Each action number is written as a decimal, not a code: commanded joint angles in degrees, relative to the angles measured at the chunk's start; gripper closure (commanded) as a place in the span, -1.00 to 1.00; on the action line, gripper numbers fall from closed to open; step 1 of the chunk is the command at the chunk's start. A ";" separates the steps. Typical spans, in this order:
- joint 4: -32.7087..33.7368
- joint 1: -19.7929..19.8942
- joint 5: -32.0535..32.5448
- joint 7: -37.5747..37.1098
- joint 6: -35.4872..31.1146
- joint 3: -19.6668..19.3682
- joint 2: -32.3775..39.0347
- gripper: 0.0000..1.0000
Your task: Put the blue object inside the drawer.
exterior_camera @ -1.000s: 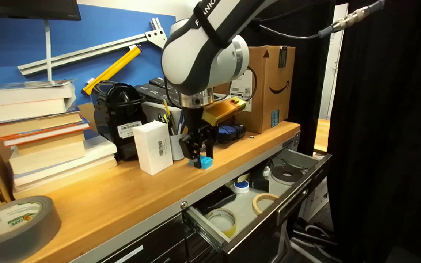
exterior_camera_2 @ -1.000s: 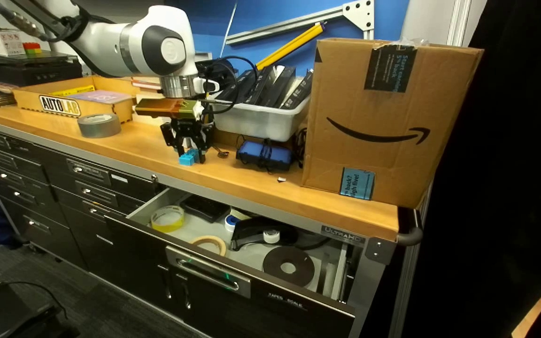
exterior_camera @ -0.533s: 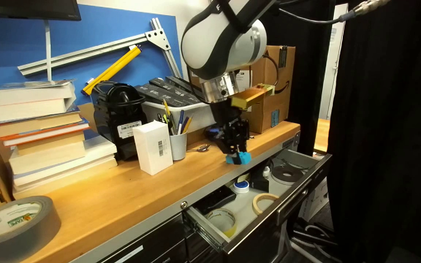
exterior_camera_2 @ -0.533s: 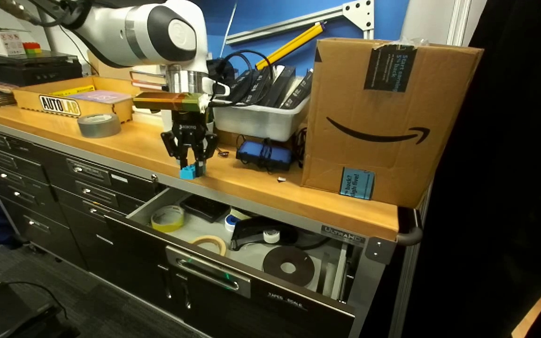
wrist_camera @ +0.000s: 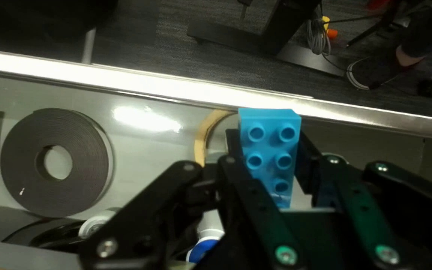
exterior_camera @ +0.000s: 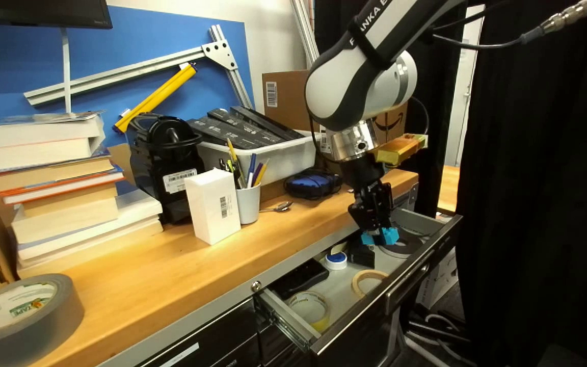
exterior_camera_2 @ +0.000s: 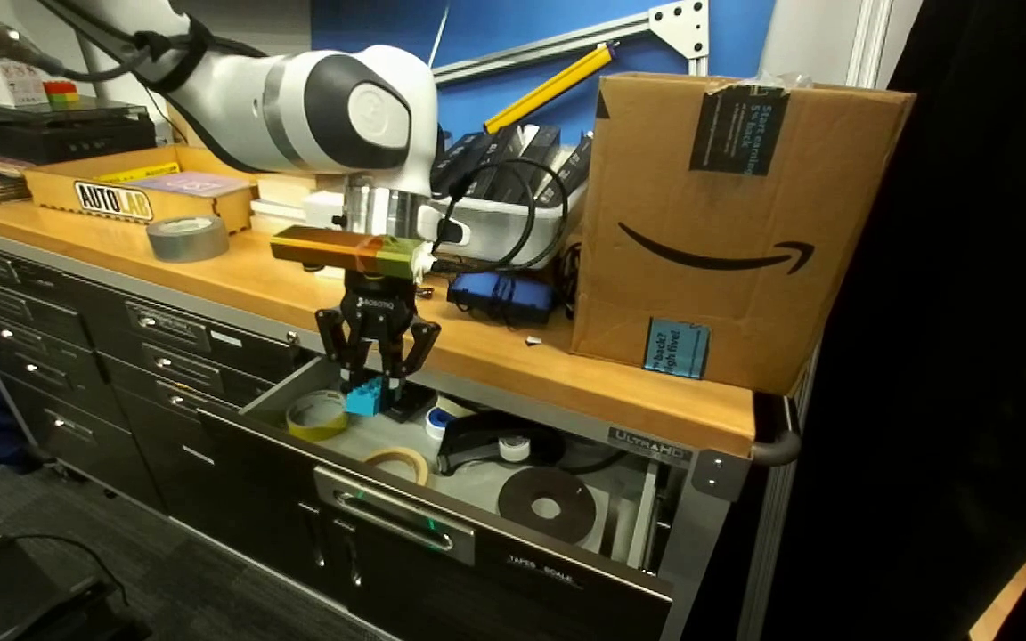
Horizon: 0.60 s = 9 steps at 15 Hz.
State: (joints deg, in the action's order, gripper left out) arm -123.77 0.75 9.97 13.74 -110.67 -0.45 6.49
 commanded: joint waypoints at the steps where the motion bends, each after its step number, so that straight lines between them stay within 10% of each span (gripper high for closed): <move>1: -2.45 0.36 -2.05 0.56 -5.83 0.22 0.78 -0.24; 6: -5.47 2.23 -0.79 9.98 -1.58 -1.01 -3.71 -0.96; 9: -5.62 3.53 1.87 14.47 3.58 -2.53 -2.89 -1.00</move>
State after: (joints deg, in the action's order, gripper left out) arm -127.96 3.03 9.67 24.24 -110.51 -1.89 5.02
